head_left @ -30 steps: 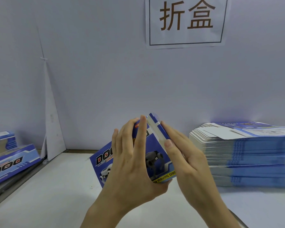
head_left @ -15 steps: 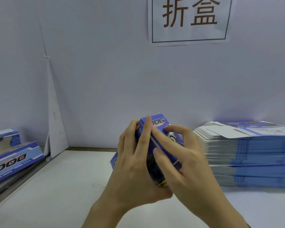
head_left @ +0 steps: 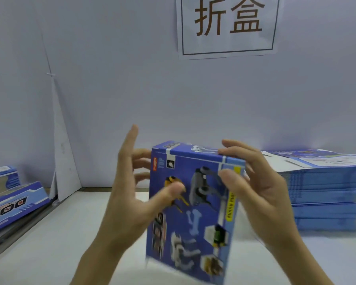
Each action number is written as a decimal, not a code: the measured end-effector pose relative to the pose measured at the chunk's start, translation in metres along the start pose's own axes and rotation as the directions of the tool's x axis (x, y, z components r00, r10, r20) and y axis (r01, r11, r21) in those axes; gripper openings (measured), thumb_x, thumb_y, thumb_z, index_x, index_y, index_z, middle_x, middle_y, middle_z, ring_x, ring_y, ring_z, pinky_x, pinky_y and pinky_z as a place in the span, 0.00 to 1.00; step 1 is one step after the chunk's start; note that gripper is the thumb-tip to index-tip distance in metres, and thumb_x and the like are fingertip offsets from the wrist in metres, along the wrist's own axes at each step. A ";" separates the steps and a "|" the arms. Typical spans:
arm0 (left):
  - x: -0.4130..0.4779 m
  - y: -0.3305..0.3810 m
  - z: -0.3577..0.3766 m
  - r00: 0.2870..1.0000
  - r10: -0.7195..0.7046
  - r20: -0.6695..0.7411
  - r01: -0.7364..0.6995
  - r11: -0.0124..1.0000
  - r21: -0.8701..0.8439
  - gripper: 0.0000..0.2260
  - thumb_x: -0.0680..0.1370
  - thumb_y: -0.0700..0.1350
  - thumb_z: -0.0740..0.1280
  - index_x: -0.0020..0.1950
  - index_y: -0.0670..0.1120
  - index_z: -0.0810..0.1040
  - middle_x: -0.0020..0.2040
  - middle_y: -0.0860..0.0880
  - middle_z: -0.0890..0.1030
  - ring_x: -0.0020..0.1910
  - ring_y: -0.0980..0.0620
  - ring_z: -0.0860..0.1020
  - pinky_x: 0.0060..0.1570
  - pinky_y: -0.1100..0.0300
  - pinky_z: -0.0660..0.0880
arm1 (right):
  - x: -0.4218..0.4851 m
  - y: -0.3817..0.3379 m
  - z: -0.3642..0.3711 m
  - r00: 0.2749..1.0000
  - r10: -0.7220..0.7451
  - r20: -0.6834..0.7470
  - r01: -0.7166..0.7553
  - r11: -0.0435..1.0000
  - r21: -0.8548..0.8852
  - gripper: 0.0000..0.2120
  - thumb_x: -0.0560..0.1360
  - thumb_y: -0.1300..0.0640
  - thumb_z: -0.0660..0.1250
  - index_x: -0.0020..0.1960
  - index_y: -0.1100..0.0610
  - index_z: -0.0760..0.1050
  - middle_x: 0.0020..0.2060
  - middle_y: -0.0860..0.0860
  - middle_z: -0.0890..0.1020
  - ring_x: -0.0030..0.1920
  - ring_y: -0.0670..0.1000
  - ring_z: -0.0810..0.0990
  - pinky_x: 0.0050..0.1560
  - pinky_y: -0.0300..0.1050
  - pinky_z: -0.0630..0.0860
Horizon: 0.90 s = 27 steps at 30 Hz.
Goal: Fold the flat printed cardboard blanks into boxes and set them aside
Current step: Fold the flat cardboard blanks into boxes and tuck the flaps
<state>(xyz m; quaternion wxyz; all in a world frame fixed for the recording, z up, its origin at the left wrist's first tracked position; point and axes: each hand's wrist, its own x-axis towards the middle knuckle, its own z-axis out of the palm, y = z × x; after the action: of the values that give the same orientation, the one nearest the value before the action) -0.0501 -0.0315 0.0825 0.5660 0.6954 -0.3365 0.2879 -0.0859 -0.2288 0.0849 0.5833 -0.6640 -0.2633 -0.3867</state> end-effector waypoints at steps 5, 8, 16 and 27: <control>-0.006 0.015 0.003 0.998 -0.007 0.060 0.030 0.917 -0.397 0.18 0.69 0.60 0.74 0.56 0.58 0.78 0.65 0.53 0.74 0.59 0.50 0.79 0.40 0.60 0.80 | -0.003 -0.008 0.008 0.996 0.092 0.012 -0.092 0.967 0.236 0.09 0.73 0.49 0.62 0.46 0.47 0.80 0.42 0.46 0.82 0.41 0.47 0.81 0.40 0.39 0.78; -0.008 0.023 0.011 0.999 0.005 0.036 0.014 0.858 -0.513 0.12 0.71 0.56 0.73 0.52 0.55 0.78 0.60 0.51 0.80 0.49 0.51 0.83 0.36 0.61 0.80 | -0.007 -0.014 0.013 0.999 0.034 0.010 -0.036 0.966 0.257 0.08 0.74 0.52 0.62 0.47 0.49 0.79 0.49 0.46 0.82 0.47 0.43 0.81 0.43 0.36 0.78; -0.007 0.027 0.008 0.988 0.104 -0.113 -0.145 0.874 -0.463 0.06 0.73 0.54 0.71 0.46 0.54 0.79 0.50 0.51 0.82 0.52 0.52 0.80 0.47 0.64 0.78 | -0.009 -0.029 0.012 0.999 -0.048 0.003 0.044 0.943 0.330 0.08 0.72 0.61 0.65 0.46 0.50 0.79 0.55 0.53 0.83 0.47 0.47 0.84 0.43 0.38 0.80; -0.009 0.027 0.008 0.972 0.151 -0.177 -0.211 0.895 -0.393 0.05 0.73 0.55 0.71 0.40 0.56 0.78 0.46 0.53 0.78 0.53 0.46 0.79 0.51 0.61 0.75 | -0.010 -0.030 0.013 0.999 -0.034 -0.016 0.037 0.970 0.241 0.06 0.70 0.57 0.64 0.43 0.52 0.80 0.54 0.53 0.83 0.55 0.51 0.82 0.46 0.47 0.81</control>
<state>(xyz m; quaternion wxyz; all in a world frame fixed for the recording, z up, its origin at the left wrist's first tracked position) -0.0770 -0.0415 0.0903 0.6919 0.5050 -0.4115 0.3115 -0.1131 -0.2100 0.0937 0.6541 -0.5811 -0.3166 -0.3663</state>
